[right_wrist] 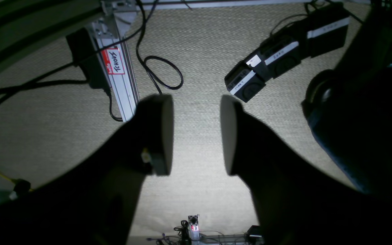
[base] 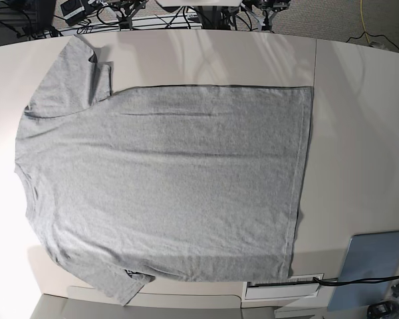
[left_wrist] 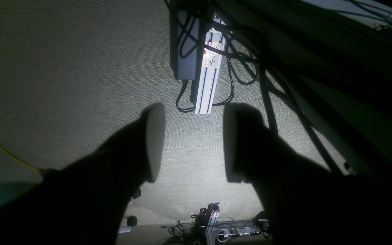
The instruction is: Fold the T-shirt properly
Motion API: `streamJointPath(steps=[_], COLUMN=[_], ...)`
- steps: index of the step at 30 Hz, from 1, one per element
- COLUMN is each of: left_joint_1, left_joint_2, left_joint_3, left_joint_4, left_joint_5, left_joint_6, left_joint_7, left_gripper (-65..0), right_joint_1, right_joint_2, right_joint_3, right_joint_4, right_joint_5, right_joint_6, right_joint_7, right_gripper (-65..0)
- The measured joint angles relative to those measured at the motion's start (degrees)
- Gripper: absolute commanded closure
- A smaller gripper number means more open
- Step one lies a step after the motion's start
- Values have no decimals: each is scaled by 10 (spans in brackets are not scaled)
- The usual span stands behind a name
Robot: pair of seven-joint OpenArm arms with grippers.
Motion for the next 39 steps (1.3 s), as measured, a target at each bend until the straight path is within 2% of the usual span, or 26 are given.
streamJointPath(steps=[39], left_joint_1=[5], left_joint_2=[0], left_joint_3=[0], left_joint_4=[0], left_joint_5=[0], left_joint_6=[0], left_joint_7=[-2], left_gripper=[-290], right_joint_1=[0], right_joint_2=[0], right_joint_3=[0], right_joint_4=[0], right_joint_5=[0], right_joint_6=[0], right_joint_7=[-7], right_gripper=[-232])
